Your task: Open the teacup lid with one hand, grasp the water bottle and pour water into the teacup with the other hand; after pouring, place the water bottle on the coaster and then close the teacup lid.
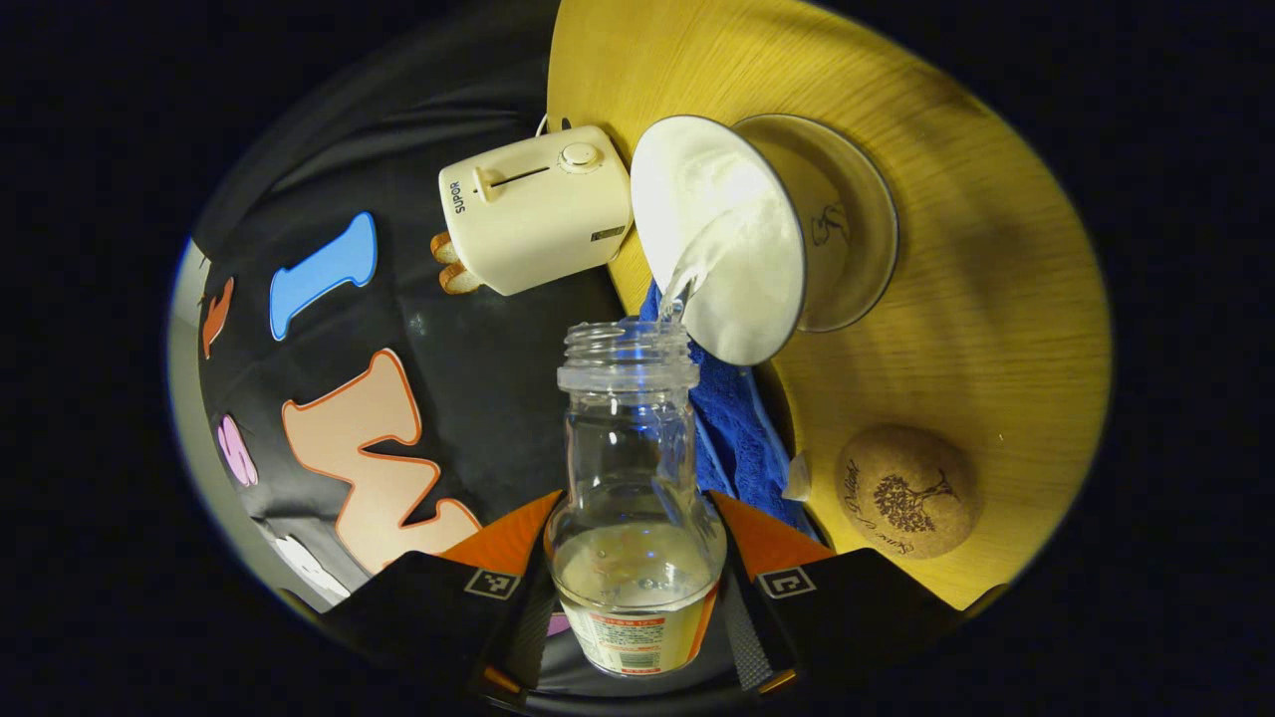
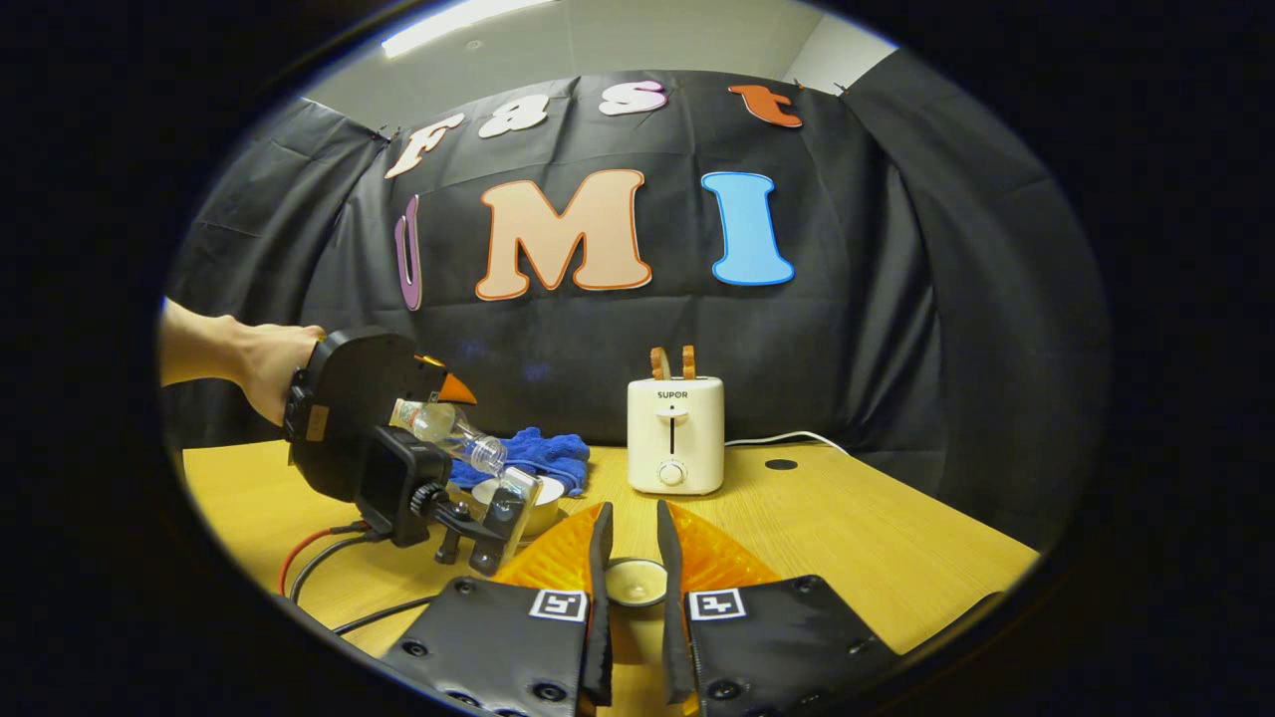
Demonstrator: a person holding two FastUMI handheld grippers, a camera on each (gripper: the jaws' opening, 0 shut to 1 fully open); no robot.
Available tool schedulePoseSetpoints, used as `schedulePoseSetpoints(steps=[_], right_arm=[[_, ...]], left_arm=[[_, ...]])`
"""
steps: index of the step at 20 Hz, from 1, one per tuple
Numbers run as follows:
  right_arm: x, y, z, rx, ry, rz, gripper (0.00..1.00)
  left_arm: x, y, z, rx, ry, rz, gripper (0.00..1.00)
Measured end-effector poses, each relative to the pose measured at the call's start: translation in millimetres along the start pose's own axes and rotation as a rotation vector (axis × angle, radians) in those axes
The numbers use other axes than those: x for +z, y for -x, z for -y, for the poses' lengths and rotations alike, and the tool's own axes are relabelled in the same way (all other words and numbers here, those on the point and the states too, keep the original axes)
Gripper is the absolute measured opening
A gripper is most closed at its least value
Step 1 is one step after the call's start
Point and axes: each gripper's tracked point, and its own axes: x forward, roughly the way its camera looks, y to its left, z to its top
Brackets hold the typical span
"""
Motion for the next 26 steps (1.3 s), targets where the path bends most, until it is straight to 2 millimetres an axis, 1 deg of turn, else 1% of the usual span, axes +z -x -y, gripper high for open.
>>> schedulePoseSetpoints(steps=[11,26], right_arm=[[-0.6,0.0,0.8,0.001,0.0,0.0,0.23],[-0.9,-0.3,1.0,0.002,0.0,0.0,0.23]], left_arm=[[1.5,2.1,-5.6,0.013,-0.044,-0.003,0.7],[3.7,0.8,-6.2,0.015,-0.057,0.003,0.71]])
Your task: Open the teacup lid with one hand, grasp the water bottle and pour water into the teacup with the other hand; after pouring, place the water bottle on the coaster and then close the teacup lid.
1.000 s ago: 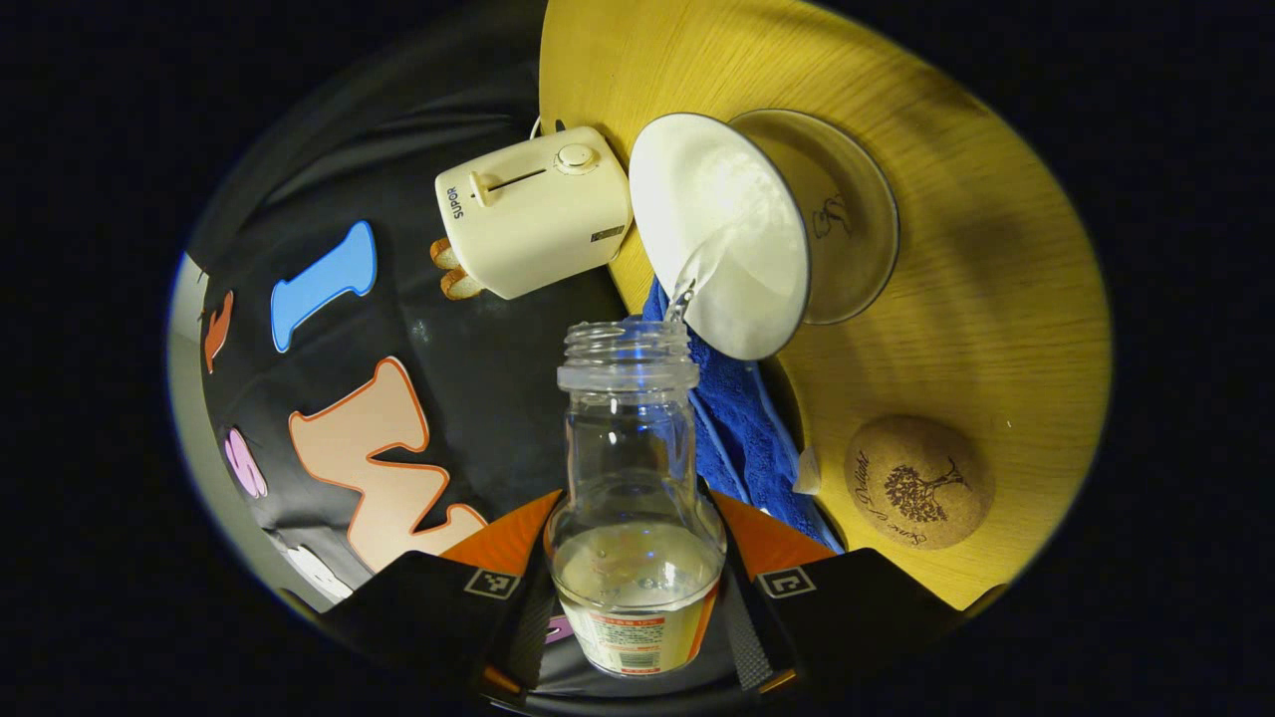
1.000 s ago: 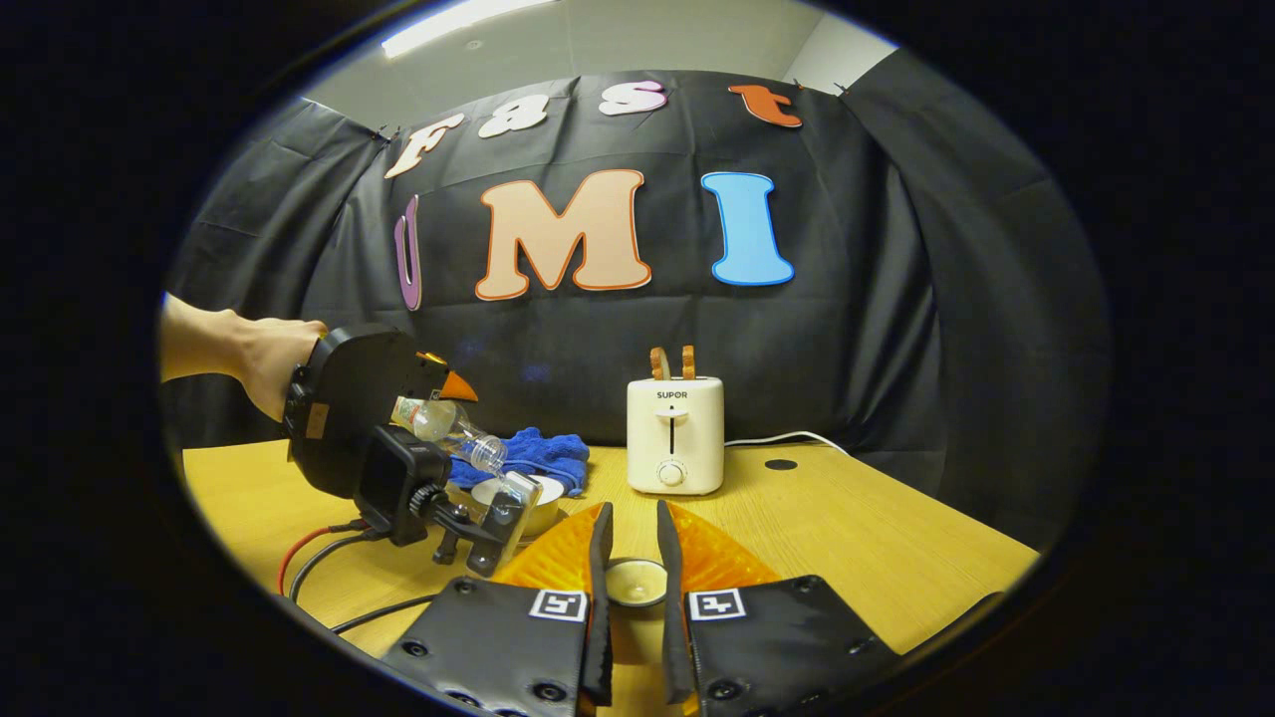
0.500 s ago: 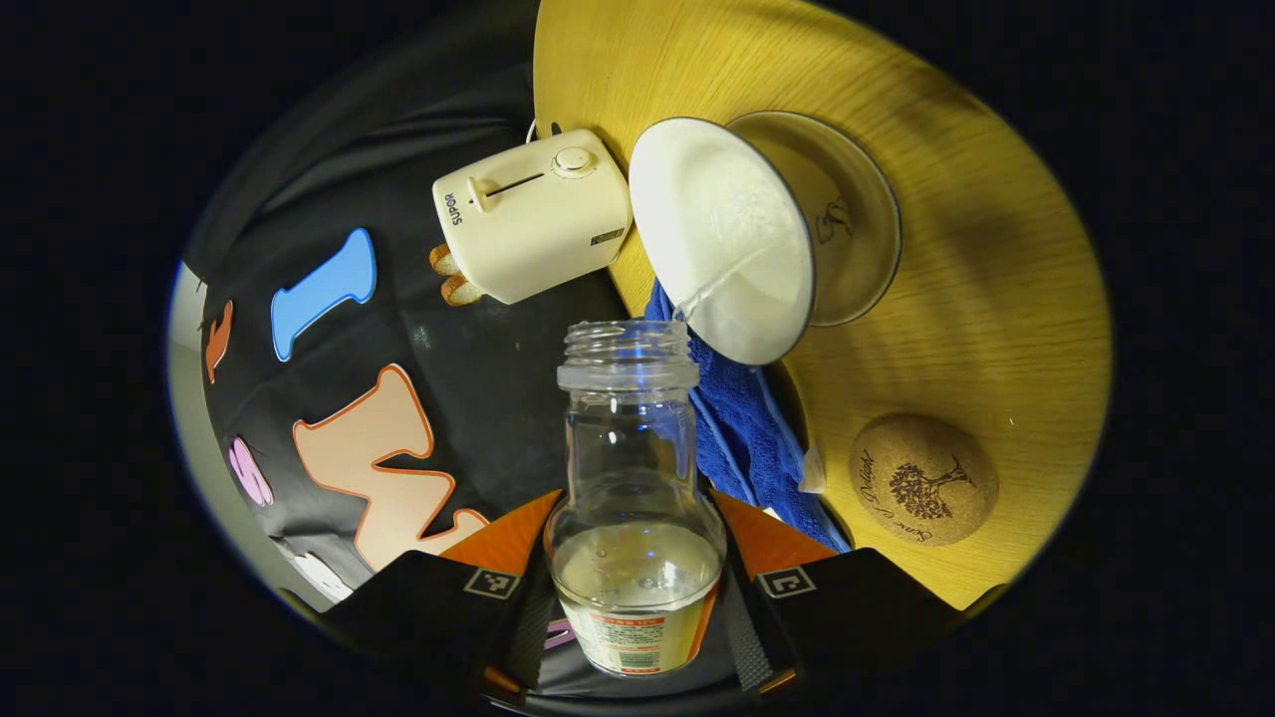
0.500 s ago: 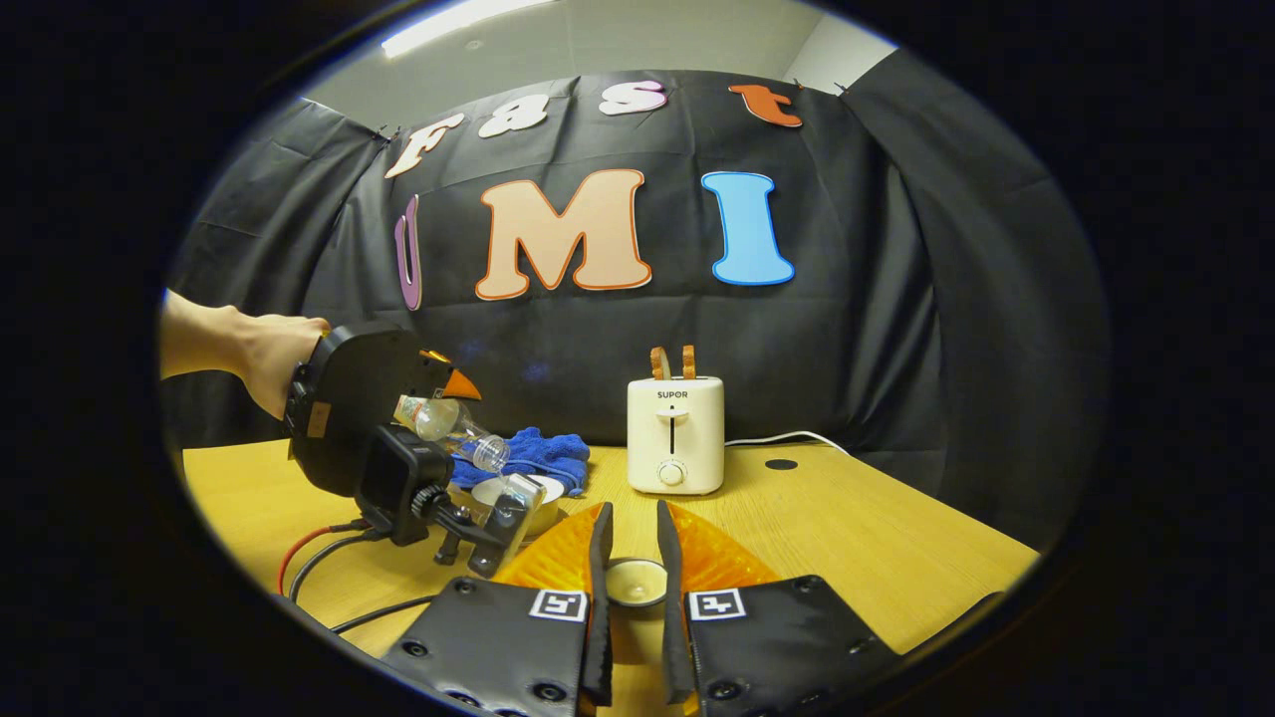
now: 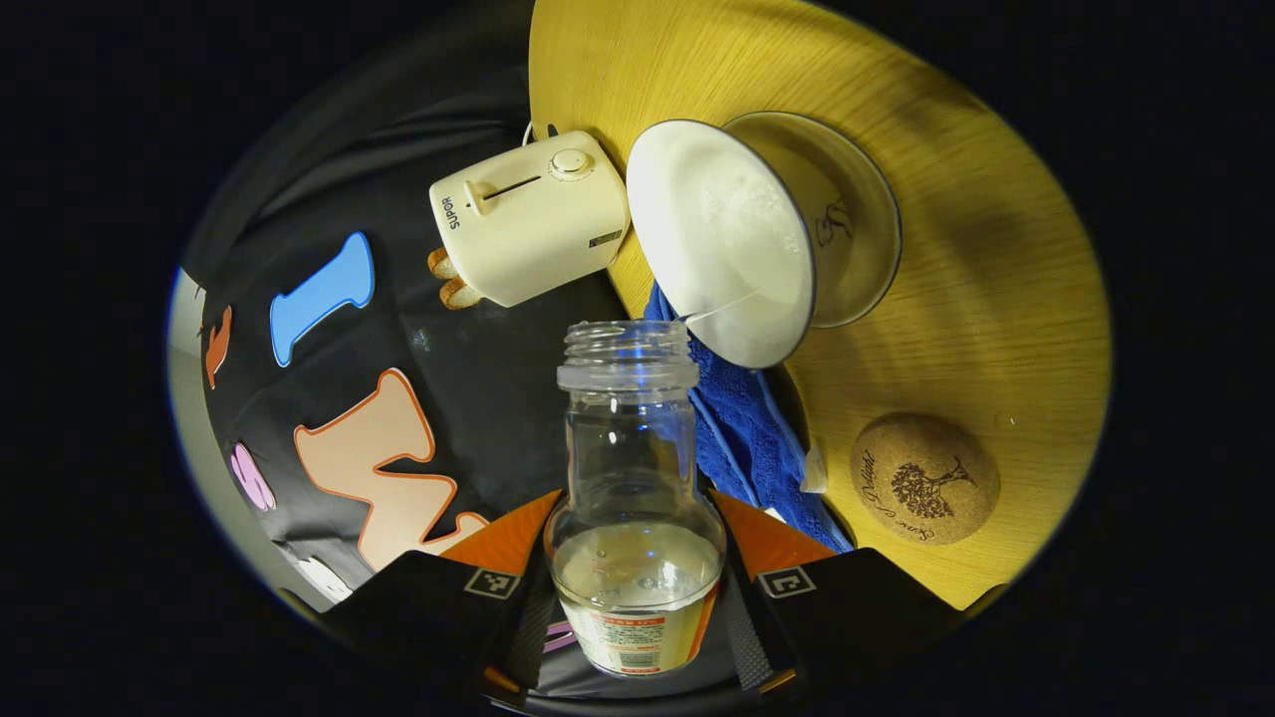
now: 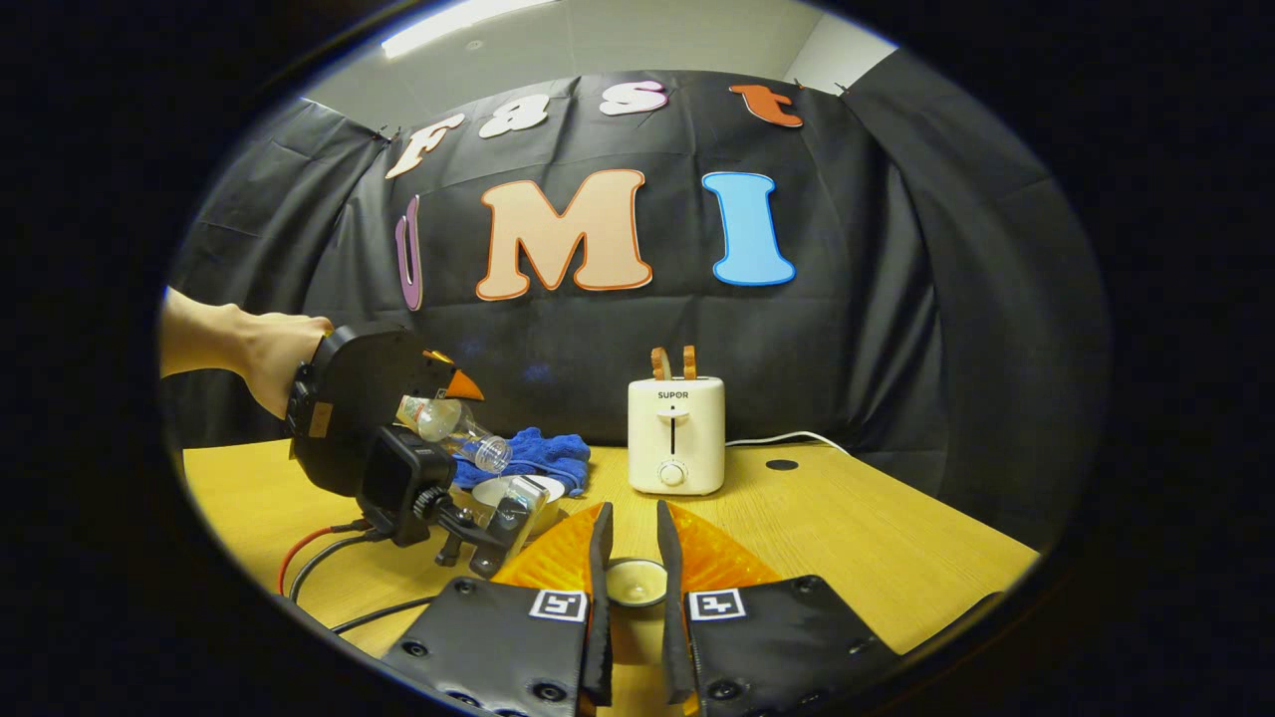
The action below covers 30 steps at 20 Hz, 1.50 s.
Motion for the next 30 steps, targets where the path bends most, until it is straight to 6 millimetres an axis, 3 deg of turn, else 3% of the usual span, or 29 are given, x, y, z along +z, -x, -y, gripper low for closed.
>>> schedulePoseSetpoints(steps=[4,11,13,17,20,23,30], right_arm=[[0.5,-0.3,0.0,-0.001,0.0,0.0,0.23],[1.3,-0.1,2.4,-0.009,0.002,0.002,0.23],[1.4,0.0,3.3,-0.014,0.002,0.003,0.23],[1.1,-0.3,3.3,-0.014,0.002,0.004,0.22],[0.9,-0.3,2.9,-0.014,0.002,0.004,0.23],[1.2,0.0,2.8,-0.014,0.002,0.004,0.23],[1.1,0.1,2.9,-0.014,0.002,0.004,0.23]], left_arm=[[2.6,-0.9,9.8,-0.029,0.139,0.018,0.71],[25.9,6.0,32.8,-0.105,0.637,0.107,0.7],[30.6,9.3,24.2,-0.078,0.854,0.148,0.67],[22.4,27.5,-5.3,0.032,1.382,0.248,0.7],[24.7,21.8,-8.2,0.055,1.711,0.337,0.7],[24.5,15.7,-10.5,0.099,1.827,0.345,0.7],[16.3,28.6,-16.7,0.178,1.963,0.29,0.7]])
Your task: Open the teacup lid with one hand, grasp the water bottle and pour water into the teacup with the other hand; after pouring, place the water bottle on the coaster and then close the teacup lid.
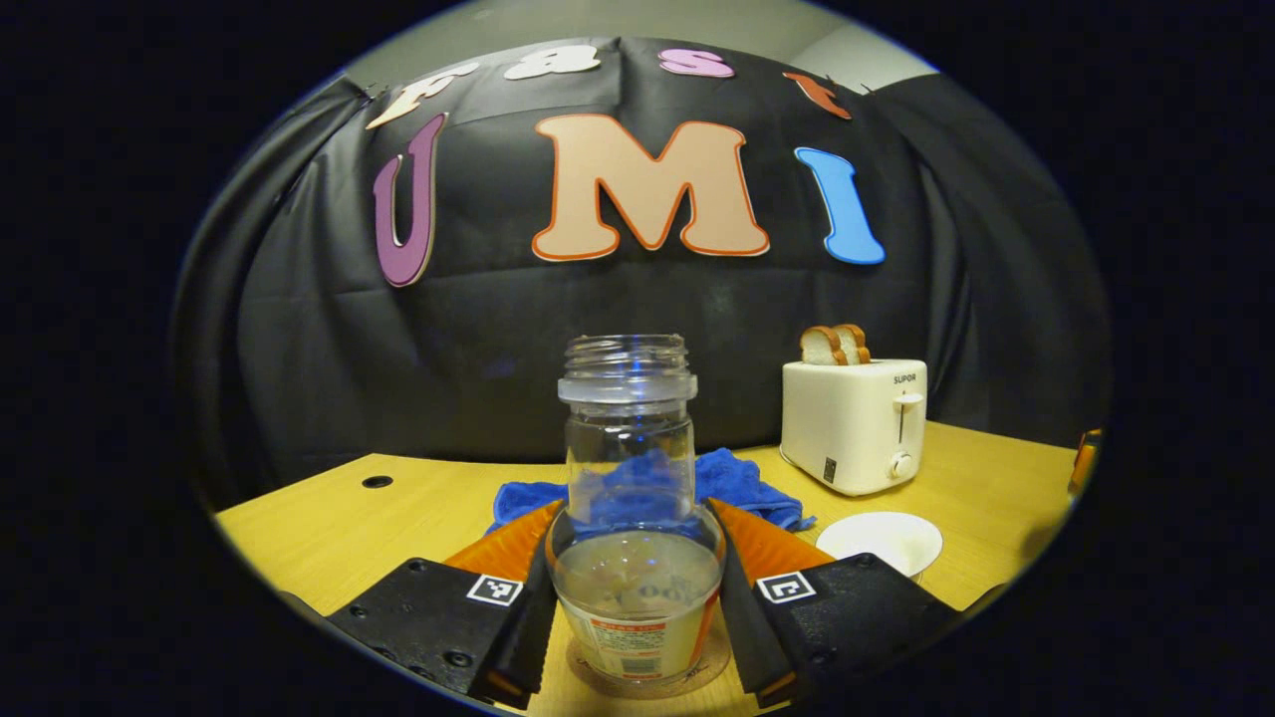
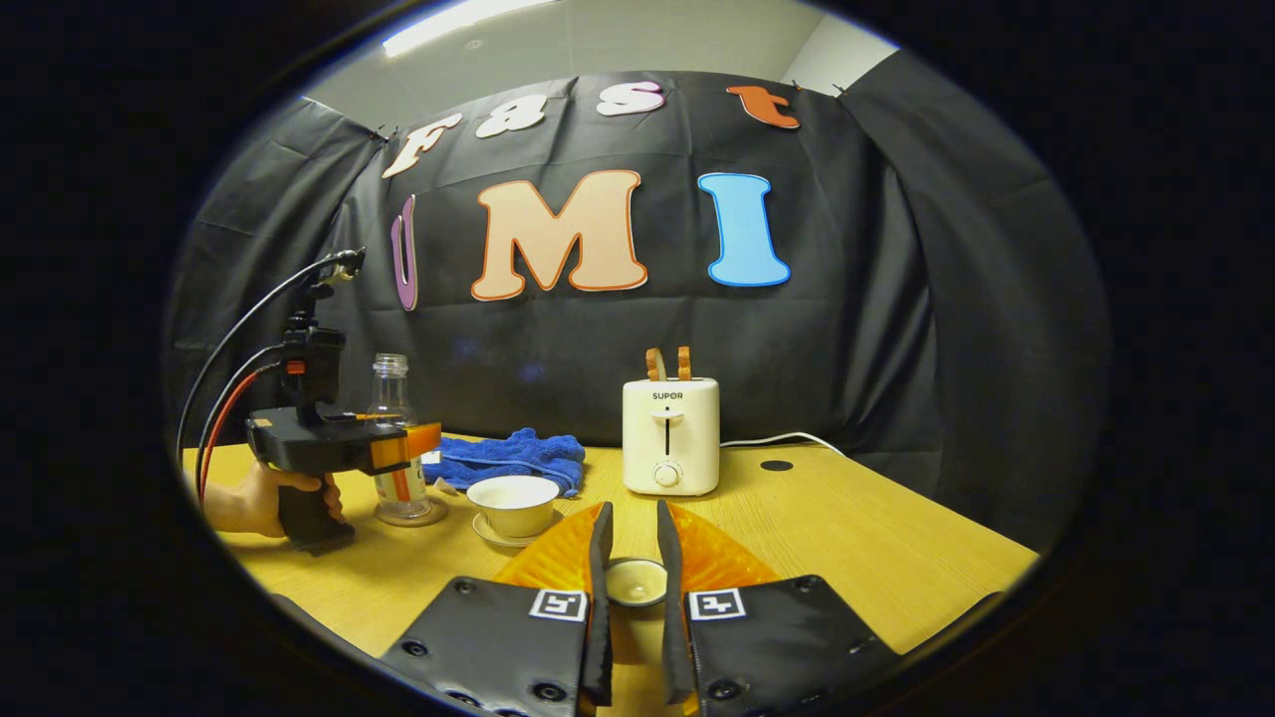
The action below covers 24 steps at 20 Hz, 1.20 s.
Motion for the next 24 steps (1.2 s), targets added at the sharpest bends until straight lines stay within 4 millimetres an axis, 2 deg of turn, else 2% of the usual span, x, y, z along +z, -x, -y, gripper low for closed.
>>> schedulePoseSetpoints(steps=[4,5,11,12,13,14,19,24], right_arm=[[0.5,-0.6,-0.1,0.0,0.0,0.001,0.23],[0.1,0.1,-0.1,0.0,0.0,0.0,0.23],[0.3,-0.2,0.0,0.0,0.001,0.001,0.23],[0.6,-0.2,0.0,0.0,0.0,0.0,0.23],[0.3,-0.3,0.0,0.0,0.0,0.001,0.23],[0.6,-0.2,0.0,0.0,0.0,0.001,0.23],[0.6,0.0,0.3,0.001,0.0,0.0,0.23],[1.1,0.0,0.5,0.001,0.001,0.0,0.23]], left_arm=[[2.2,0.6,0.4,-0.011,0.024,0.036,0.7],[-3.8,1.0,-0.2,-0.015,0.015,0.021,0.7],[-7.2,0.3,-1.2,-0.015,0.011,0.011,0.75],[-6.6,1.5,-2.3,-0.015,0.014,0.013,0.82],[-6.6,1.6,-1.1,-0.02,0.013,0.009,0.97],[-6.0,1.9,-1.0,-0.02,0.014,0.009,0.92],[-6.3,10.0,-2.5,-0.021,0.017,0.003,0.94],[-5.2,32.2,-2.1,-0.035,0.016,0.002,0.94]])
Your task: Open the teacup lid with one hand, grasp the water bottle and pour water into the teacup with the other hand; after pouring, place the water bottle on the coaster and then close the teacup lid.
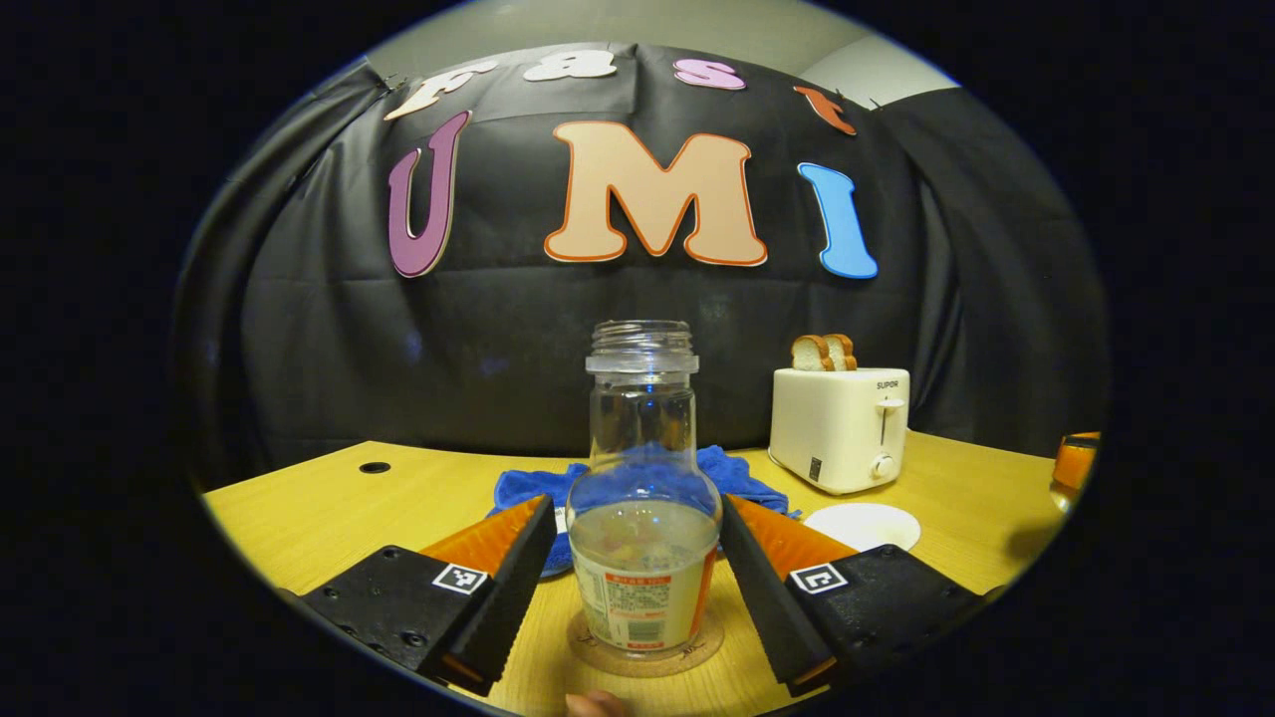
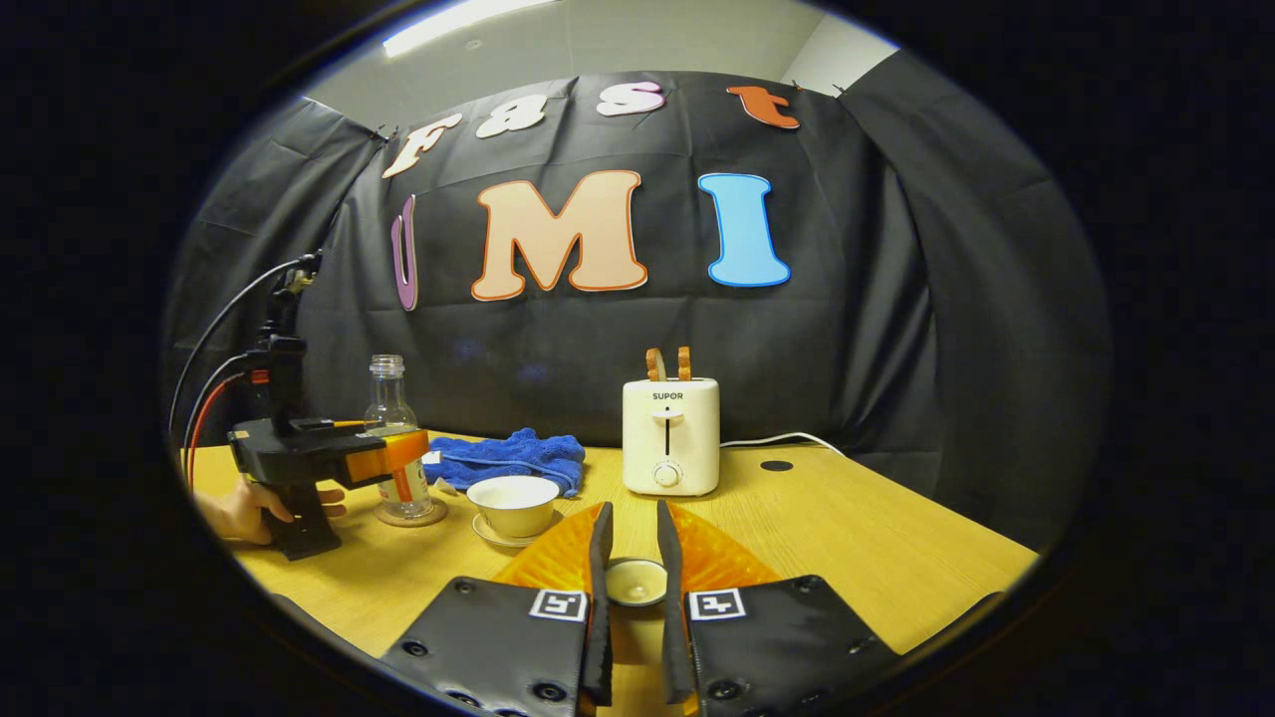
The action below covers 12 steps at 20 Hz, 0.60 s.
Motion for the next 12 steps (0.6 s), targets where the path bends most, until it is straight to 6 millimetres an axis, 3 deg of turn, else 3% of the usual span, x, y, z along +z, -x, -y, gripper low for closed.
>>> schedulePoseSetpoints(steps=[4,7,9,12], right_arm=[[-0.4,1.2,0.4,-0.002,0.001,-0.001,0.23],[0.1,1.2,-1.9,0.008,-0.002,0.002,0.23],[-0.1,-1.9,-12.7,0.042,-0.004,0.001,0.22],[-4.2,-22.9,-38.7,0.092,-0.004,-0.014,0.23]], left_arm=[[0.8,30.3,1.8,-0.016,-0.001,0.0,0.94],[3.1,64.0,-4.6,0.011,-0.003,0.0,0.94],[3.4,88.7,-1.5,-0.003,-0.002,0.002,0.94],[6.3,119.5,0.0,-0.028,-0.003,0.005,0.94]])
